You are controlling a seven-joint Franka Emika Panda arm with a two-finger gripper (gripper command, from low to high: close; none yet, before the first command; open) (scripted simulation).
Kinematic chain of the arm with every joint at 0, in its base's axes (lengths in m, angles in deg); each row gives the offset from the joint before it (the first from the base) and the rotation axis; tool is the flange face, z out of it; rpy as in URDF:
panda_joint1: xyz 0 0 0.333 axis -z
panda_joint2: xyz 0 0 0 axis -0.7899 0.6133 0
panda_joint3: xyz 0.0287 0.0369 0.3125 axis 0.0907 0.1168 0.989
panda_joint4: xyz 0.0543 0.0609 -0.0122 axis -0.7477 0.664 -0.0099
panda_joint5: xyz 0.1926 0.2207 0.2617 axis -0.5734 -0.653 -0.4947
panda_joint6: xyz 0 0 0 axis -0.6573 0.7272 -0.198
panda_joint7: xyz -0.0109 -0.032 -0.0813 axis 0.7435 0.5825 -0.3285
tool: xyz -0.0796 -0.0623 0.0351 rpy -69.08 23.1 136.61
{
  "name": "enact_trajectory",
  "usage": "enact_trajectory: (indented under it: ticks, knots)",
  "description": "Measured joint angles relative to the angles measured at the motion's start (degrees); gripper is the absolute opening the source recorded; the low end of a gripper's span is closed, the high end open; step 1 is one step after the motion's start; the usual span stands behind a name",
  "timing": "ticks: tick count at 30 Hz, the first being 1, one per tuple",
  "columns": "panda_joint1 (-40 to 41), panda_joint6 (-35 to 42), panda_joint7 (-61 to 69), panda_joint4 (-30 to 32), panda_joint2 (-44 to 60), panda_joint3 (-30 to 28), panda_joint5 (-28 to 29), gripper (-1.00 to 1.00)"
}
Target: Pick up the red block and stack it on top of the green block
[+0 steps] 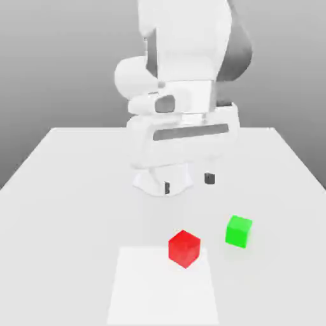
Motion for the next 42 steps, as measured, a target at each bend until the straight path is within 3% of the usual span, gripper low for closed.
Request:
enact_trajectory:
  ticks: [3, 8, 9, 16, 24, 32, 40, 41, 42]
  knots:
    - [-1.8, -7.4, 6.6, 3.9, 9.9, -0.4, -1.4, 0.0]
    - [-0.4, -17.3, 11.2, 3.4, 21.9, 2.6, -5.9, 0.0]
    - [0.5, -19.1, 11.6, 3.2, 24.0, 3.6, -6.4, -1.0]
    - [0.9, -19.5, 11.5, 3.1, 24.5, 4.0, -6.4, -1.0]
    - [0.3, -6.8, 8.2, 5.3, 9.6, 3.1, -2.1, -1.0]
    - [-14.6, 1.9, 4.6, 8.5, -2.4, 13.3, -7.9, -1.0]
    - [-15.1, -10.6, 1.3, 8.4, 10.3, 15.3, -4.8, -1.0]
    - [-14.8, -12.6, 0.6, 8.4, 12.3, 15.2, -3.7, 1.0]
    - [-14.8, -12.6, 0.5, 8.4, 12.3, 15.2, -3.7, 1.0]
